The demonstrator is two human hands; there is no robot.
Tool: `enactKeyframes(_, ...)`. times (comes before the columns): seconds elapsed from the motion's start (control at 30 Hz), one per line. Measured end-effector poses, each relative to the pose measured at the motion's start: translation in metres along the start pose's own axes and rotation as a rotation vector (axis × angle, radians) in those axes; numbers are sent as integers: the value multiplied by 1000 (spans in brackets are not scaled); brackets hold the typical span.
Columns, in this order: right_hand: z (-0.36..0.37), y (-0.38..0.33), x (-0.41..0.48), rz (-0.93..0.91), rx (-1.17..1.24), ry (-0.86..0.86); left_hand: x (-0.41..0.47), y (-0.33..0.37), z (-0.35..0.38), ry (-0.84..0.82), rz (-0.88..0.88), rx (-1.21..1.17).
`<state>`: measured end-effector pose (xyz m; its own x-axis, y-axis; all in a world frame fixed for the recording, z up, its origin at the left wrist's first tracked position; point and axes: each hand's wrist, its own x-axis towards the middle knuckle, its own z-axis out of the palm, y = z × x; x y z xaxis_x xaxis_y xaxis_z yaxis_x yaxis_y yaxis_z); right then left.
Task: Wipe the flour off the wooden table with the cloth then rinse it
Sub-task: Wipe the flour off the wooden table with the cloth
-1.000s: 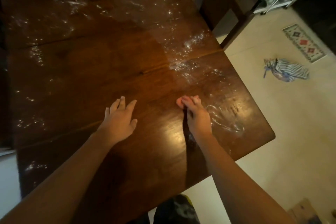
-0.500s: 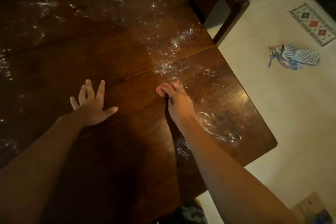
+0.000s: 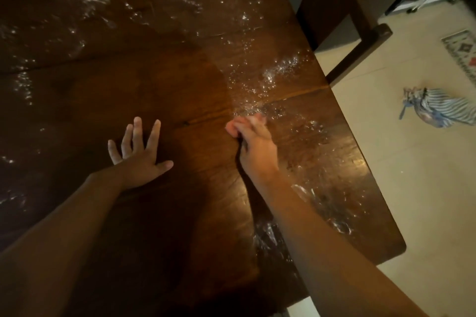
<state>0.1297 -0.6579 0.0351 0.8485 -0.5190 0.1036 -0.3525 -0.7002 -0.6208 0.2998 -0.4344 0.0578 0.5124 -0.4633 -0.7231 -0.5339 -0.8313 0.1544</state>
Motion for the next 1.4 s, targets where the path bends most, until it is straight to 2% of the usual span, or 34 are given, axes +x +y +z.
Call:
enactKeyframes(0.1,8,-13,-1,-347,121,-264,-3,-1,2,36,23,15)
enactKeyframes(0.2,-15,10,0,-400,125,-472,-5,-1,5,77,28,19)
enactKeyframes(0.27,-29,30,5,-287,115,-391,-4,0,5,82,14,31)
enactKeyframes(0.37,-24,27,21,83,-25,-93,-4,1,4,71,4,30)
enactKeyframes(0.4,-16,16,25,124,-72,-33,-4,1,4,70,4,30)
enactKeyframes(0.43,-8,2,26,77,-61,-20,-3,0,5,67,2,31)
enactKeyframes(0.47,2,-9,27,-45,9,-68,-3,0,4,64,-2,31)
enactKeyframes(0.53,13,-22,22,-359,145,-265,-2,1,3,62,-11,32)
enactKeyframes(0.6,9,-16,22,-514,142,-435,-2,2,2,50,-15,31)
enactKeyframes(0.67,-1,2,30,-453,127,-426,-2,1,3,49,-3,20)
enactKeyframes(0.77,-6,18,52,-126,26,-145,-1,0,4,53,9,10)
enactKeyframes(0.83,7,5,63,-11,-60,-60,0,-2,4,53,12,6)
enactKeyframes(0.87,14,-5,64,-50,-50,-93,1,-2,4,50,11,7)
enactKeyframes(0.97,20,-20,53,-387,89,-376,1,-2,3,41,-2,10)
enactKeyframes(1.03,5,-6,47,-474,127,-486,1,0,3,40,-2,2)
enactKeyframes(1.1,-10,15,47,-375,145,-376,0,0,2,34,3,-14)
enactKeyframes(1.2,-18,31,53,-5,42,-85,-1,-2,1,18,2,-22)
enactKeyframes(1.27,-7,18,64,157,-27,5,0,-2,0,16,8,-29)
enactKeyframes(1.33,7,-4,69,86,-27,-34,0,-2,0,18,13,-27)
enactKeyframes(1.4,15,-15,69,-172,22,-197,0,-2,0,14,9,-21)
